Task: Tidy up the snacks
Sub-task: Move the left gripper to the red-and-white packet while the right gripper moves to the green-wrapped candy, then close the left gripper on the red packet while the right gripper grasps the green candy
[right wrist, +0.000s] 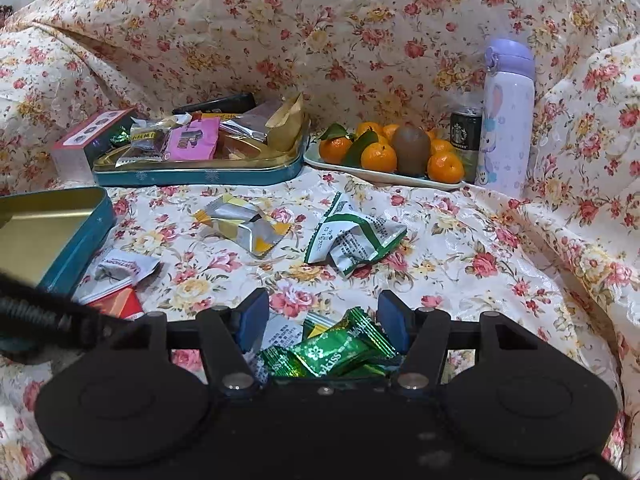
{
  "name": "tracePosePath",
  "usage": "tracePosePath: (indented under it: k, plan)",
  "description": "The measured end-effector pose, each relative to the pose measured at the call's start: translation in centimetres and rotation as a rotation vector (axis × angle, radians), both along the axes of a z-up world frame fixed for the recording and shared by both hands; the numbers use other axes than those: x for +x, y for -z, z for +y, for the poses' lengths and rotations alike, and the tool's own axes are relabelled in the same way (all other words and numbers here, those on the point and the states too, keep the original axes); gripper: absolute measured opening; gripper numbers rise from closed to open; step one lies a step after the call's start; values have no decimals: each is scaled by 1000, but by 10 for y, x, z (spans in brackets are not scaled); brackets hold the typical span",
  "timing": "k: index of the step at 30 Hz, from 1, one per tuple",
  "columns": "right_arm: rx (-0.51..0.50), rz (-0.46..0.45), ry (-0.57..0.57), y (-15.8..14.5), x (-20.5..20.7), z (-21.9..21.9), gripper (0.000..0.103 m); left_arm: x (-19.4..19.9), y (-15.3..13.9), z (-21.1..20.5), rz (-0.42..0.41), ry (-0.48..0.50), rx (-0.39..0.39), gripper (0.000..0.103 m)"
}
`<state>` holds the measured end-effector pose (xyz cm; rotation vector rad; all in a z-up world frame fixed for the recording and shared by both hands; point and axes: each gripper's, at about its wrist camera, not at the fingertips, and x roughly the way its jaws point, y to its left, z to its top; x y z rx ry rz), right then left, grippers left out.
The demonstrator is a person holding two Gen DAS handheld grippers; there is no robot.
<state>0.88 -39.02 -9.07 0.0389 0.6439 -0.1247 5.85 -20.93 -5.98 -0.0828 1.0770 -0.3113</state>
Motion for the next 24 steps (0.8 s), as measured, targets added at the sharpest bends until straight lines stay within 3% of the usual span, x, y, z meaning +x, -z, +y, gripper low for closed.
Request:
tracePosePath:
  k: [7, 14, 24]
  plan:
    - [30, -67, 26, -6, -13, 0, 61, 16, 0, -12, -12, 26, 43, 57]
    - [65, -155, 110, -18, -33, -2, 62, 3, 2, -24, -64, 90, 130, 57]
    - [150, -140, 244, -18, -59, -3, 63, -8, 6, -28, -126, 113, 166, 57]
